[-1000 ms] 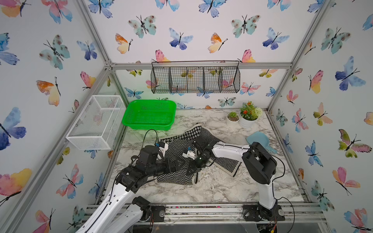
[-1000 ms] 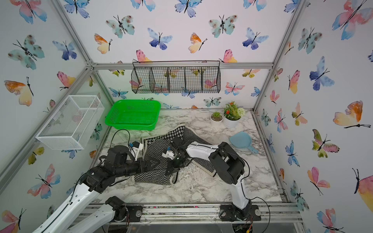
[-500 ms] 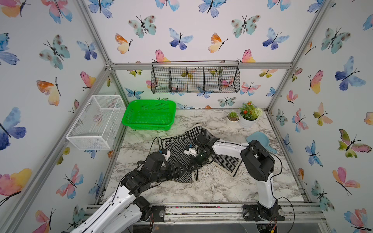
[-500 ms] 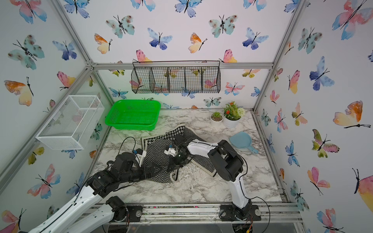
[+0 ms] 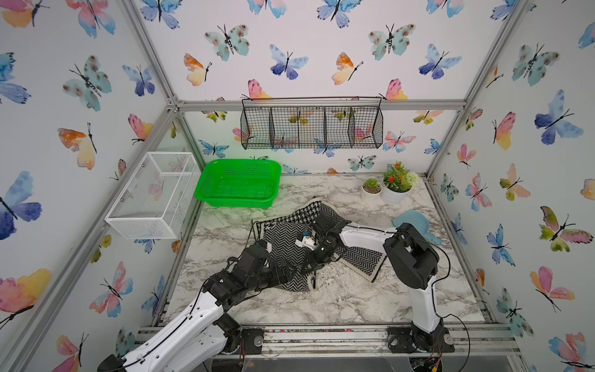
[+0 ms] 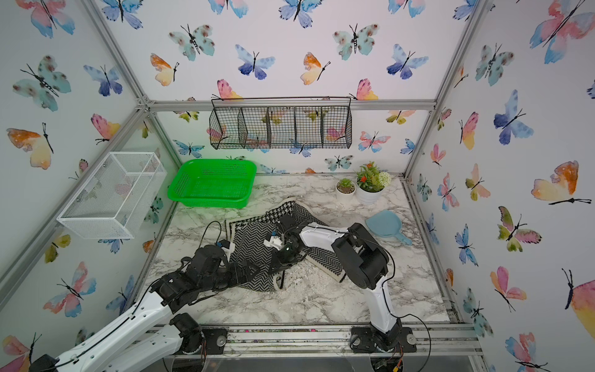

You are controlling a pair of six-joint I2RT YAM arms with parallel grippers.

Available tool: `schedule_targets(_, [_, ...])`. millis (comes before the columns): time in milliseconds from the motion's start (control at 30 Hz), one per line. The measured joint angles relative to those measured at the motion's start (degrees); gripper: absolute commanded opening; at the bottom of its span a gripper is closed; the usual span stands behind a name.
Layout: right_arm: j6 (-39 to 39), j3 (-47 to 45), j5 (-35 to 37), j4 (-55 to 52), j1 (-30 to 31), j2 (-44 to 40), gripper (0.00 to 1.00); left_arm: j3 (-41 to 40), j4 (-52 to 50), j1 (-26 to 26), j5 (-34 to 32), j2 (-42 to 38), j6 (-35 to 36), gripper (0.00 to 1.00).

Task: Roll up the scarf and place it into the basket
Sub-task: Roll the scarf at the center of the board.

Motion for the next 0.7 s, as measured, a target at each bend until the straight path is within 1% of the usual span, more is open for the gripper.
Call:
schedule_targets(133, [-1.2, 0.0, 3.4, -0.5, 0.0, -0.5, 0.33, -0.1, 0.2, 0.0, -4.2, 1.2, 0.0, 0.98])
schedule_targets(233, [-1.5, -0.9, 6.7, -0.6, 0.0, -2.2, 0.43, -1.2, 1.7, 0.7, -7.2, 1.2, 0.0, 0.98])
schedule_targets(333, [-1.5, -1.6, 10.1, -0.8, -0.1, -4.7, 0.48, -3.3, 3.1, 3.0, -8.9, 1.4, 0.2, 0.98])
schedule_targets(500, [-1.4, -2.7, 16.9, -0.8, -0.2, -9.3, 0.5, -6.1, 6.1, 7.7, -9.3, 3.9, 1.6, 0.98])
schedule_targets(533, [-1.4, -3.2, 18.7, -0.8, -0.1, -10.5, 0.51, -6.5, 6.9, 8.4, -9.1, 4.7, 2.0, 0.98])
schedule_targets(633, [-1.5, -5.2, 24.1, -0.4, 0.9, -14.2, 0.53, -6.9, 8.9, 9.7, -8.2, 7.2, 3.3, 0.99])
schedule_targets(700, [-1.9, -6.4, 28.5, -0.1, 2.6, -16.9, 0.56, -6.7, 10.2, 9.9, -7.8, 8.8, 4.2, 0.98])
